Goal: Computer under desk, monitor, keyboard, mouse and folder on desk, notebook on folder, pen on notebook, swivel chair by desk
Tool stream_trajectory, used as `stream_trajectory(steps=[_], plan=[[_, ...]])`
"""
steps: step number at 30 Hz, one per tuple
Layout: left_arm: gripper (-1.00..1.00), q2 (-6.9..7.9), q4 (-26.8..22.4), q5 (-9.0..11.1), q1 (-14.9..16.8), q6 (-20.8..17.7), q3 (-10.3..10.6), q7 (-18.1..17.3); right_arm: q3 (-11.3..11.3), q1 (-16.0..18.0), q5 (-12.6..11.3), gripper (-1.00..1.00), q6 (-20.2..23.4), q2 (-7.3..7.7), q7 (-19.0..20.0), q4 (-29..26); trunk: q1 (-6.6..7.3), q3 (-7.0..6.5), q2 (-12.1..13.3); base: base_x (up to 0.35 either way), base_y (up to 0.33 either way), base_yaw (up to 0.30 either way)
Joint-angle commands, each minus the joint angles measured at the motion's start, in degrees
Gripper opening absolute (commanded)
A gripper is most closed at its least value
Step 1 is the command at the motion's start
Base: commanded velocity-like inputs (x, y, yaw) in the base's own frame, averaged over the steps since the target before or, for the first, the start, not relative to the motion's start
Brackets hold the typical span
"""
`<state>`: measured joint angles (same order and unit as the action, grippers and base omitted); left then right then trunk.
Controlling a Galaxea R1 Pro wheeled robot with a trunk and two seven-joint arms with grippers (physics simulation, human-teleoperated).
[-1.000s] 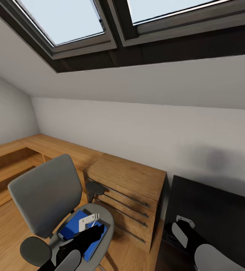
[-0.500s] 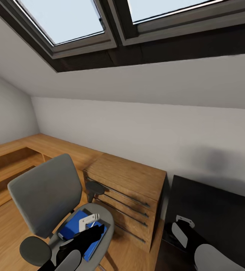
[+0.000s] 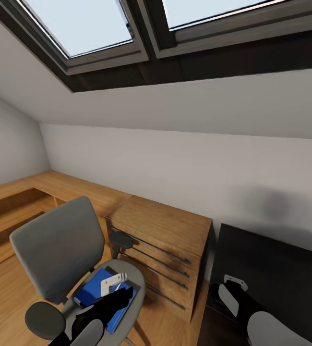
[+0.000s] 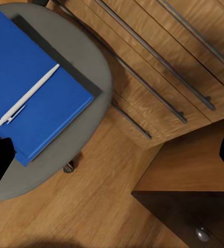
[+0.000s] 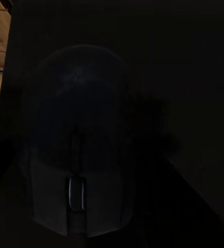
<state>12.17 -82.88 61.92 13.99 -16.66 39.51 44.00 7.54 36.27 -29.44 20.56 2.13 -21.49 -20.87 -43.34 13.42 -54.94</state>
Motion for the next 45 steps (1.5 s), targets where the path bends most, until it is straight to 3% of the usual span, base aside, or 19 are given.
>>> stream_trajectory(steps=[1,18,34,45], plan=[[1.00,0.04,-0.1,0.2,0.1,-0.1,0.1,0.4,0.5,0.0,-0.7,-1.00,0.2,0.06,-0.5,-0.1,-0.01,0.08,-0.1,0.000,0.000,0.000],[1.00,0.04,-0.1,-0.2,0.1,-0.1,1.2,0.3,0.5,0.0,-0.6,-1.00,0.1,0.06,-0.5,-0.4,-0.01,0.08,-0.1,0.000,0.000,0.000],[1.00,0.04,0.0,-0.2,0.1,-0.2,1.5,0.3,0.4,0.0,-0.6,-1.00,-0.1,0.29,-0.5,-0.9,3.50,-2.79,6.4,-0.007,0.000,0.000],[1.00,0.04,0.0,-0.1,0.1,-0.2,1.5,0.2,0.5,0.0,-0.6,-1.00,-1.1,0.49,-0.7,-5.5,5.92,-4.76,10.8,-0.284,0.000,0.000]])
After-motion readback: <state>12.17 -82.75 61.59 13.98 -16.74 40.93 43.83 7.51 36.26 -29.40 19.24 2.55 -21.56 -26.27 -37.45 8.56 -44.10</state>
